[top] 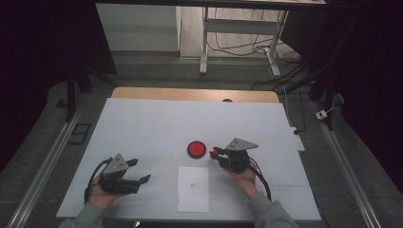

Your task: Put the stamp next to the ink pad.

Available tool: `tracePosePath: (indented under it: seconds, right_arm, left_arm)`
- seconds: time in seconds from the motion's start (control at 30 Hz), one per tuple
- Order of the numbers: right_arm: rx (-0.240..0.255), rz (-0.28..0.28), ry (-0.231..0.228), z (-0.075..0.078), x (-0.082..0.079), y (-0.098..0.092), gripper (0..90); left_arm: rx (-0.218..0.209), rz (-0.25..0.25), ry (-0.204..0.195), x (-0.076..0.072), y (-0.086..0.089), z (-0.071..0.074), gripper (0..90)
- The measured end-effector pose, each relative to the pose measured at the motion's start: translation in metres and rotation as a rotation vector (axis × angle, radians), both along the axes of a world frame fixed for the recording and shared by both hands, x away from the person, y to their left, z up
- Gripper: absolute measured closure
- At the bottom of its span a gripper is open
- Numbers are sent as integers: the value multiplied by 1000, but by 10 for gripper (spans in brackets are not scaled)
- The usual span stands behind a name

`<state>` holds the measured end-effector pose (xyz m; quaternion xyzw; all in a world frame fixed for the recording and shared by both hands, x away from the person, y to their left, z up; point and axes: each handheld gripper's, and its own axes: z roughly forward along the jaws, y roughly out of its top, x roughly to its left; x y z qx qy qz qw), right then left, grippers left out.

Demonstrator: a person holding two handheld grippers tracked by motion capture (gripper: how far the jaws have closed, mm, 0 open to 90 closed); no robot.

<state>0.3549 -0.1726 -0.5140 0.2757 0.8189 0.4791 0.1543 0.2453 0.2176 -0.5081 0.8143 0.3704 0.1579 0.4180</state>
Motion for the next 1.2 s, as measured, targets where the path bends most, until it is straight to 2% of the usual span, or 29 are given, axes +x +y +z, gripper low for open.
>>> tracePosePath:
  seconds: [0.23,0.5,0.63,1.0,1.1,1.2]
  right_arm:
    - [-37,-19,23,-10,7,2,718]
    - [-86,-20,15,-17,10,8,717]
    - [-93,-21,12,-17,9,8,717]
    - [-81,-24,20,-18,10,8,711]
    - [-78,-26,11,-17,9,7,620]
    - [-45,-25,-3,-12,8,5,574]
  left_arm:
    - [0,2,-2,0,1,0,232]
    - [1,3,-3,0,1,1,232]
    - [4,2,1,1,1,0,232]
    - [5,3,1,1,1,0,231]
    - [5,2,2,1,1,0,231]
    - [4,4,2,1,2,-1,231]
